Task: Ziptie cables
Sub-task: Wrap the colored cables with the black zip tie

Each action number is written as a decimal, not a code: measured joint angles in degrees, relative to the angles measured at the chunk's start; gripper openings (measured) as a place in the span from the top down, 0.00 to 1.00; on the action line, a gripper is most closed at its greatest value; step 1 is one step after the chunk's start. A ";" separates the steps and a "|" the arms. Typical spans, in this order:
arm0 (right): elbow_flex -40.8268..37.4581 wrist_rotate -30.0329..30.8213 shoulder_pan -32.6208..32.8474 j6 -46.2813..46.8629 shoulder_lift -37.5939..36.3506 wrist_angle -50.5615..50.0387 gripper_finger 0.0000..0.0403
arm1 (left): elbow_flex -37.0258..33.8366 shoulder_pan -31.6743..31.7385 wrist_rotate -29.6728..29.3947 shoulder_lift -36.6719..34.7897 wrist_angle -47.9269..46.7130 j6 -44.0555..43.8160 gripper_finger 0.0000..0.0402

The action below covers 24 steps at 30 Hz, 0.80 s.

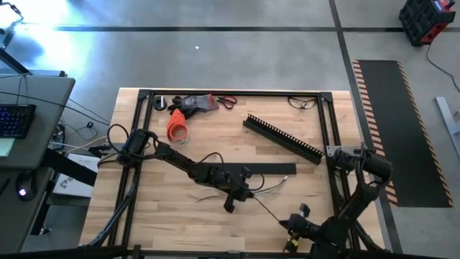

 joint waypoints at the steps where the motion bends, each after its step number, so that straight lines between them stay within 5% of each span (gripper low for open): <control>1: 0.00 -1.00 0.60 1.50 0.00 -0.64 1.00 | 0.01 -0.01 0.04 0.00 0.02 0.01 1.00; 7: 2.71 -11.15 4.14 7.31 0.02 -7.02 1.00 | -0.09 0.39 -1.11 0.00 -1.86 -0.03 1.00; 14: 7.73 -9.53 4.88 9.09 0.00 -15.54 1.00 | -0.09 0.27 -0.74 0.00 -1.26 -0.57 1.00; 19: 14.50 -15.94 4.33 7.36 0.00 -24.96 1.00 | -0.09 0.24 -0.41 0.00 -1.82 -2.14 1.00; 24: 23.49 -16.57 3.91 5.49 -0.02 -36.09 0.91 | -0.09 -0.27 0.66 0.00 -1.41 -2.61 0.99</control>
